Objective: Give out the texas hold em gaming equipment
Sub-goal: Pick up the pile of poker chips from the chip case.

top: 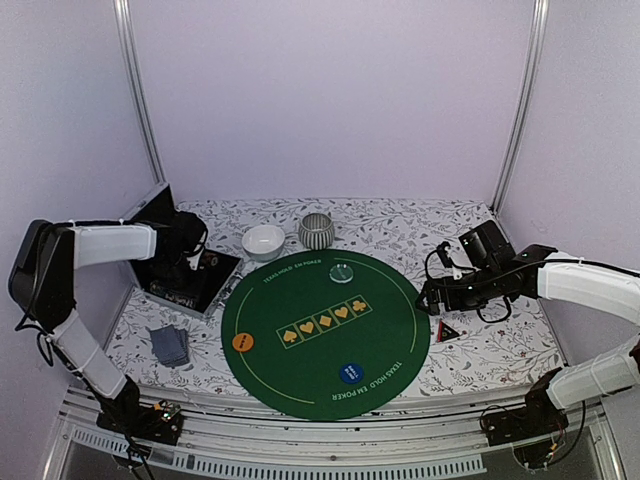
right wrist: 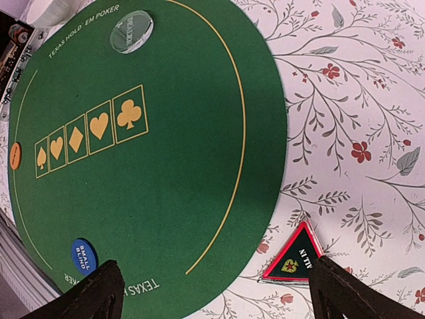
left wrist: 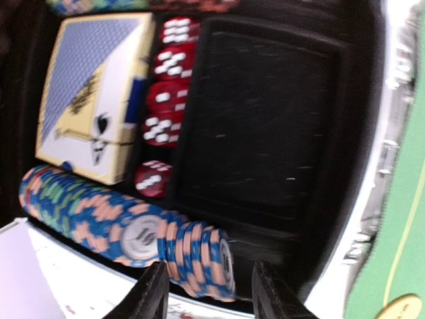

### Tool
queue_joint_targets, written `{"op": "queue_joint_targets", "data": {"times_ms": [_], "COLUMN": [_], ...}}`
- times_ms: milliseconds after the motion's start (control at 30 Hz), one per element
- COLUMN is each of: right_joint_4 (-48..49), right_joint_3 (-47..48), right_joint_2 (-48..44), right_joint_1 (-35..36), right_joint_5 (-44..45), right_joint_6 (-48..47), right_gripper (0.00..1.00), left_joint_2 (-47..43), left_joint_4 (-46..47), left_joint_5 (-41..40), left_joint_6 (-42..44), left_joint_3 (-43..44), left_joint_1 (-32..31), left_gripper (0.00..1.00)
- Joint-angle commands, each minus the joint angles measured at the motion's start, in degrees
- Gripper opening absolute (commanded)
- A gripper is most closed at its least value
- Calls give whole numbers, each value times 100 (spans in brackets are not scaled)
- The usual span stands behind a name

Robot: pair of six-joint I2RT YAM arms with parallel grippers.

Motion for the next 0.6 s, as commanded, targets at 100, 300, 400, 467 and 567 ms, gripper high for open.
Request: {"op": "queue_joint_targets", "data": {"times_ms": [100,300,400,467,567], "right_joint_4": [-20,-21,-19,-21,-21], "right_joint_3": [61,48,69,85,97], "right_joint_2": [-1,6,16,24,48], "right_joint_1": [-18,-24,-19,-25,-24], "right_joint_5": [-24,-41,-55,-71,-90], "right_joint_6": [-11,-14,-39,-40,-47], "right_gripper": [99,99,99,99,99], "left_joint_2": [174,243,343,345,382], "left_joint_4": [194,100,33,35,27], "left_joint_5": [548,-24,-212,-237,-342], "left_joint_6": [101,33,-15,-18,-25], "left_joint_3": [-79,-17,25,25,25], "left_joint_1": [-168,-169,-180,-184,-176], "left_gripper": [44,46,46,49,51]}}
